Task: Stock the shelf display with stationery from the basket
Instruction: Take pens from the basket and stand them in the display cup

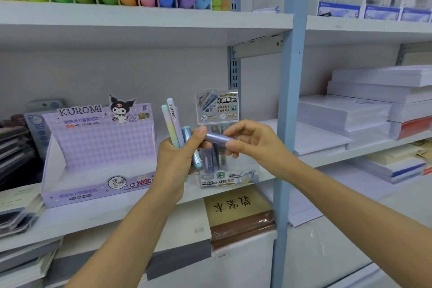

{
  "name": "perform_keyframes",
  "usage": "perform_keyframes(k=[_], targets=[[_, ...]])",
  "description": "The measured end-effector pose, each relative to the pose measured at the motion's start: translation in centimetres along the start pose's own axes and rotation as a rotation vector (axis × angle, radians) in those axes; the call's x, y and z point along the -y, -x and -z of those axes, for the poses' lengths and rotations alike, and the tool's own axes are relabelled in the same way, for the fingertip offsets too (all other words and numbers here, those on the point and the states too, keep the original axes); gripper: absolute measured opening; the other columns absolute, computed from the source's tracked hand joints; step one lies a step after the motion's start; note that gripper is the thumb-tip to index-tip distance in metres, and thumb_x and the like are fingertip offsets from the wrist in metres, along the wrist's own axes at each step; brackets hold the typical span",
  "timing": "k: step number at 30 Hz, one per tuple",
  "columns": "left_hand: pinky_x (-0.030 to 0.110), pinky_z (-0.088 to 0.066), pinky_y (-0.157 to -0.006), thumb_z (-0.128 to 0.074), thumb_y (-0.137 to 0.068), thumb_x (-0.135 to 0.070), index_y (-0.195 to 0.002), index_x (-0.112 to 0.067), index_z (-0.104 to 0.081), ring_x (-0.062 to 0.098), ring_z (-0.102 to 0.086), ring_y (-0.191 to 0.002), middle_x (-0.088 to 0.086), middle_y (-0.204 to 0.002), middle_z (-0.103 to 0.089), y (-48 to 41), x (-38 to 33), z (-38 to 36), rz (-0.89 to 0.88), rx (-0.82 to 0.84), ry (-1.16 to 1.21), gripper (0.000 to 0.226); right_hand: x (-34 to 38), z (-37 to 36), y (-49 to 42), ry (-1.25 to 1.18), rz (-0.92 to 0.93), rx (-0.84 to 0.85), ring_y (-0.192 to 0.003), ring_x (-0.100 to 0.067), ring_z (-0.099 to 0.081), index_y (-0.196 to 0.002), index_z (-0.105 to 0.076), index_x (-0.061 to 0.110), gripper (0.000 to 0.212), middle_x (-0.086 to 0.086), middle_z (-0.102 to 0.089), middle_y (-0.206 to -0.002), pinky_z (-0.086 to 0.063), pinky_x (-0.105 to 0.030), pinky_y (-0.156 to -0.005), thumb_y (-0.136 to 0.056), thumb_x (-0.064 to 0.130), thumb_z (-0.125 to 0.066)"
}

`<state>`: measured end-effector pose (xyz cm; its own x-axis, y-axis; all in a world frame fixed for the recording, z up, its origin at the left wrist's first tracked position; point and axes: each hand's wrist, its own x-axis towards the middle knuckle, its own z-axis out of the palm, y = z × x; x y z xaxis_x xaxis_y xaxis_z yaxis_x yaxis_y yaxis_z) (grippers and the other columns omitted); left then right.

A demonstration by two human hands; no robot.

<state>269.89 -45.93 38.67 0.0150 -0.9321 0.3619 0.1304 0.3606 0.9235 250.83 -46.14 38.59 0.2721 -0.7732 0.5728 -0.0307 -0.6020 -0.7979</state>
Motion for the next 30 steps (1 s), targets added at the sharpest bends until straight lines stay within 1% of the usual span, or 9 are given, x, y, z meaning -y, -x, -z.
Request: perform_keyframes(k=[4, 6, 10, 15, 17, 21, 24, 26, 30], targets=[[0.016, -0.037, -0.039, -0.063, -0.085, -0.046, -0.095, -0.015, -0.071, 0.010, -0.051, -0.050, -0.003, -0.056, -0.059, 0.3, 0.1, 0.3, 0.030, 0.031, 0.002, 0.033, 0.6, 2.0, -0.6, 0.092, 0.049, -0.250, -0.074, -0.008, -0.064, -0.101, -0.071, 0.014, 0.015, 0.005, -0.072, -0.082, -0.051, -0.018, -0.072, -0.088, 0.009, -0.067], [0.015, -0.035, -0.039, -0.056, -0.091, -0.047, -0.101, -0.018, -0.072, 0.006, -0.047, -0.047, -0.004, -0.055, -0.055, 0.3, 0.2, 0.4, 0.033, 0.055, -0.026, 0.034, 0.6, 3.2, -1.2, 0.210, 0.053, -0.362, -0.070, -0.001, -0.063, -0.103, -0.072, 0.015, 0.016, 0.010, -0.072, -0.077, -0.050, -0.014, -0.069, -0.092, 0.008, -0.063], [0.014, -0.034, -0.038, -0.056, -0.093, -0.040, -0.106, -0.011, -0.069, 0.004, -0.047, -0.043, -0.003, -0.055, -0.055, 0.2, 0.2, 0.4, 0.061, 0.068, -0.039, 0.034, -0.7, 4.6, -3.1, 0.551, -0.015, -0.424, -0.071, -0.001, -0.059, -0.107, -0.069, 0.014, 0.019, 0.002, -0.067, -0.084, -0.049, -0.012, -0.070, -0.089, 0.008, -0.067], [0.018, -0.035, -0.046, -0.049, -0.096, -0.021, -0.105, -0.022, -0.068, 0.005, -0.047, -0.050, -0.004, -0.060, -0.054, -0.1, 0.3, 0.7, 0.065, 0.115, -0.049, 0.021, -2.6, 5.3, -4.9, 0.762, -0.048, -0.358, -0.067, -0.010, -0.052, -0.093, -0.068, 0.009, 0.014, -0.004, -0.065, -0.079, -0.045, -0.017, -0.066, -0.082, 0.006, -0.075], [0.017, -0.035, -0.046, -0.050, -0.095, -0.019, -0.103, -0.015, -0.067, 0.008, -0.046, -0.053, -0.002, -0.063, -0.054, -0.2, 0.5, 0.8, 0.066, 0.122, -0.072, 0.019, -3.2, 5.3, -5.4, 0.851, -0.050, -0.281, -0.064, -0.007, -0.050, -0.095, -0.071, 0.008, 0.013, -0.002, -0.064, -0.077, -0.041, -0.018, -0.067, -0.082, 0.007, -0.075], [0.017, -0.032, -0.044, -0.063, -0.091, -0.028, -0.105, -0.002, -0.067, 0.013, -0.038, -0.054, 0.009, -0.073, -0.049, -0.5, 1.2, 1.3, 0.052, 0.144, -0.117, 0.029, -3.6, 5.3, -5.8, 0.900, -0.035, -0.218, -0.068, 0.000, -0.052, -0.104, -0.073, 0.006, 0.019, -0.002, -0.069, -0.085, -0.038, -0.002, -0.065, -0.085, 0.009, -0.072], [0.018, -0.030, -0.043, -0.070, -0.084, -0.032, -0.102, -0.010, -0.071, 0.013, -0.037, -0.053, 0.003, -0.068, -0.057, -0.5, 1.5, 1.6, 0.037, 0.183, -0.084, 0.028, -3.6, 5.2, -5.9, 0.873, -0.011, -0.203, -0.071, 0.002, -0.055, -0.104, -0.073, 0.006, 0.020, -0.003, -0.072, -0.091, -0.040, -0.002, -0.069, -0.085, 0.011, -0.072], [0.017, -0.031, -0.042, -0.072, -0.079, -0.035, -0.107, -0.017, -0.069, 0.007, -0.042, -0.050, -0.004, -0.067, -0.066, -0.6, 1.6, 1.6, 0.032, 0.199, -0.072, 0.034, -3.8, 5.3, -6.0, 0.841, -0.021, -0.180, -0.076, -0.005, -0.059, -0.105, -0.073, 0.006, 0.021, -0.002, -0.071, -0.094, -0.041, -0.004, -0.072, -0.085, 0.011, -0.072], [0.016, -0.034, -0.040, -0.076, -0.064, -0.043, -0.103, -0.016, -0.062, 0.003, -0.052, -0.047, 0.005, -0.078, -0.074, -0.6, 1.7, 1.6, 0.039, 0.163, -0.052, 0.050, -4.4, 5.5, -6.2, 0.822, -0.048, -0.150, -0.082, -0.010, -0.061, -0.104, -0.072, 0.005, 0.019, 0.001, -0.068, -0.090, -0.040, -0.001, -0.071, -0.085, 0.008, -0.072]])
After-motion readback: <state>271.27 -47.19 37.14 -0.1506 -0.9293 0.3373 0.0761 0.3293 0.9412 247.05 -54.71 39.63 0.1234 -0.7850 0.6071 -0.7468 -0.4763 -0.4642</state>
